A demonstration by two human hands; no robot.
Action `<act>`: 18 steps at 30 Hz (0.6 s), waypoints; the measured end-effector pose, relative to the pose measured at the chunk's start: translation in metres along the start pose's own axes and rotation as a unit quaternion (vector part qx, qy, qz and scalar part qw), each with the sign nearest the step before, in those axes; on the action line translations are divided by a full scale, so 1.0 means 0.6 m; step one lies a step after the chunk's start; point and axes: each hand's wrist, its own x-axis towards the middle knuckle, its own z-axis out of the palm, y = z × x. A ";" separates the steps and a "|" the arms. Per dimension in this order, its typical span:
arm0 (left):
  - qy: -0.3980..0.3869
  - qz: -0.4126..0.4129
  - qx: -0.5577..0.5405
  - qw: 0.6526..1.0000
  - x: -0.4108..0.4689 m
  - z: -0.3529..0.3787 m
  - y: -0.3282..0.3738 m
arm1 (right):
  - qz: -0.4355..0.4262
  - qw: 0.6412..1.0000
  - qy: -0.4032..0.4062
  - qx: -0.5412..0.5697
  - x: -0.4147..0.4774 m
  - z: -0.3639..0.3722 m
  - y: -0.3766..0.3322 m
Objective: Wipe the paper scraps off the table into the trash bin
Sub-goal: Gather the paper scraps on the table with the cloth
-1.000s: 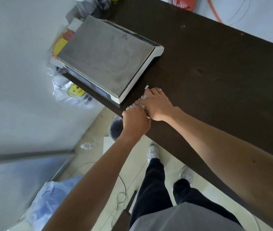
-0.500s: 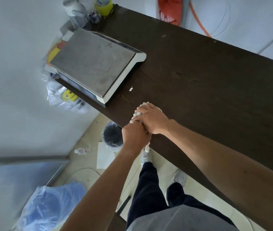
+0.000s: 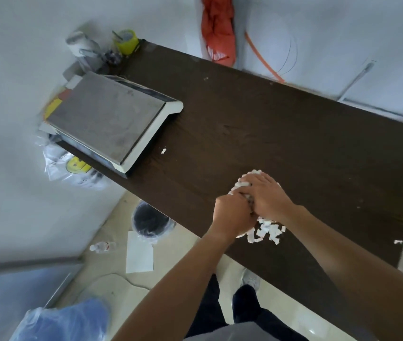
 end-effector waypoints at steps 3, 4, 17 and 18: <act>-0.007 -0.011 -0.011 1.000 0.006 0.009 0.032 | 0.004 1.000 0.012 0.001 -0.021 0.001 0.025; -0.005 -0.016 -0.010 1.000 0.007 0.009 0.034 | 0.000 1.000 0.011 -0.006 -0.020 0.001 0.026; -0.048 -0.129 0.020 0.990 -0.059 0.002 -0.199 | -0.100 0.994 0.005 -0.032 0.157 0.048 -0.182; -0.049 -0.138 0.025 0.989 -0.061 0.004 -0.219 | -0.111 0.993 0.005 -0.040 0.176 0.053 -0.196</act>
